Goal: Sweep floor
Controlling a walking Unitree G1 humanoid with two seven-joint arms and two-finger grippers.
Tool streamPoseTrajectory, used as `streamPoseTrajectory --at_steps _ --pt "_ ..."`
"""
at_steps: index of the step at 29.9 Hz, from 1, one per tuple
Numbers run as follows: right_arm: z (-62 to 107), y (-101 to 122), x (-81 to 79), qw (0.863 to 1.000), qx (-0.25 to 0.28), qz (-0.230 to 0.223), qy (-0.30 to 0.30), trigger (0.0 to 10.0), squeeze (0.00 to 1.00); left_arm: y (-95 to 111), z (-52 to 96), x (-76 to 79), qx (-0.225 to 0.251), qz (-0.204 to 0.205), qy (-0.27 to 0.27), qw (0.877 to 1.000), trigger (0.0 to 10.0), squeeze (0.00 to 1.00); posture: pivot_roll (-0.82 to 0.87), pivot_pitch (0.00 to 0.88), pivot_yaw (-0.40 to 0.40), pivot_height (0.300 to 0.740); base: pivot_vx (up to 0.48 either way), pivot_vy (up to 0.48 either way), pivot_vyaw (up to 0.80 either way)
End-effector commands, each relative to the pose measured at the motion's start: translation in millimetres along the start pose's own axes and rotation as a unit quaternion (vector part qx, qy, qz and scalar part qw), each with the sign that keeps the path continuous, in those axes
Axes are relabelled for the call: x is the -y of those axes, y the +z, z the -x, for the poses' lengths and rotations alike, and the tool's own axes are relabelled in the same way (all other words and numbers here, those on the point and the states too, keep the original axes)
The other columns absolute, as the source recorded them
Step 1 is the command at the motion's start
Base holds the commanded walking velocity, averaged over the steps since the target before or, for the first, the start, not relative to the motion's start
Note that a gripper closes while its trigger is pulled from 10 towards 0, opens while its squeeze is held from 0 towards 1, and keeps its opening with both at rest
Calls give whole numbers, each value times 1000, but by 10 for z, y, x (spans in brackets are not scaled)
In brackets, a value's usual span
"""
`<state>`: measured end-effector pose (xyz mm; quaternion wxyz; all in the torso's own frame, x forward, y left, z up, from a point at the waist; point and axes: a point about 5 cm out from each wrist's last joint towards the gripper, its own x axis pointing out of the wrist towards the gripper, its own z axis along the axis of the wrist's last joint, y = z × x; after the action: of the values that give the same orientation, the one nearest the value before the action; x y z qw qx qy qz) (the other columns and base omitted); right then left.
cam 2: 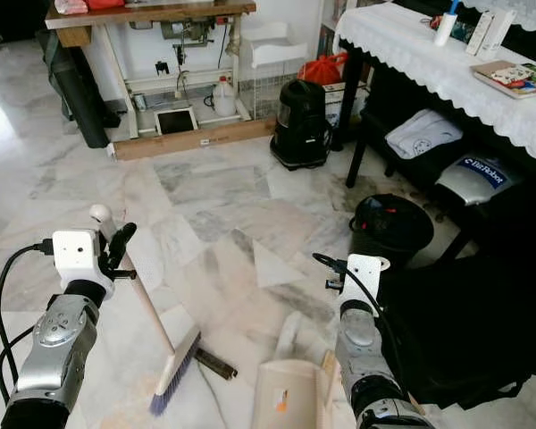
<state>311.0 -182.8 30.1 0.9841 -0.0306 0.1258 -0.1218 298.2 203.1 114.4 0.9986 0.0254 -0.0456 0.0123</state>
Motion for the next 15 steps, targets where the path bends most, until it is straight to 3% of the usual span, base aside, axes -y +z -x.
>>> streamPoseTrajectory --at_steps 1,6,15 --pt "-31 134 -2 999 39 13 6 10000 0 124 -36 -26 31 -12 4 999 10000 0 61 53 -7 740 0 0 0" --pt "-17 81 -29 999 27 22 12 10000 0 118 -36 -14 28 -12 1 1000 10000 0 59 52 -8 740 0 0 0" --pt "64 -167 -108 998 -40 39 25 10000 0 84 -52 -122 12 -32 5 999 10000 0 65 39 -6 740 0 0 0"
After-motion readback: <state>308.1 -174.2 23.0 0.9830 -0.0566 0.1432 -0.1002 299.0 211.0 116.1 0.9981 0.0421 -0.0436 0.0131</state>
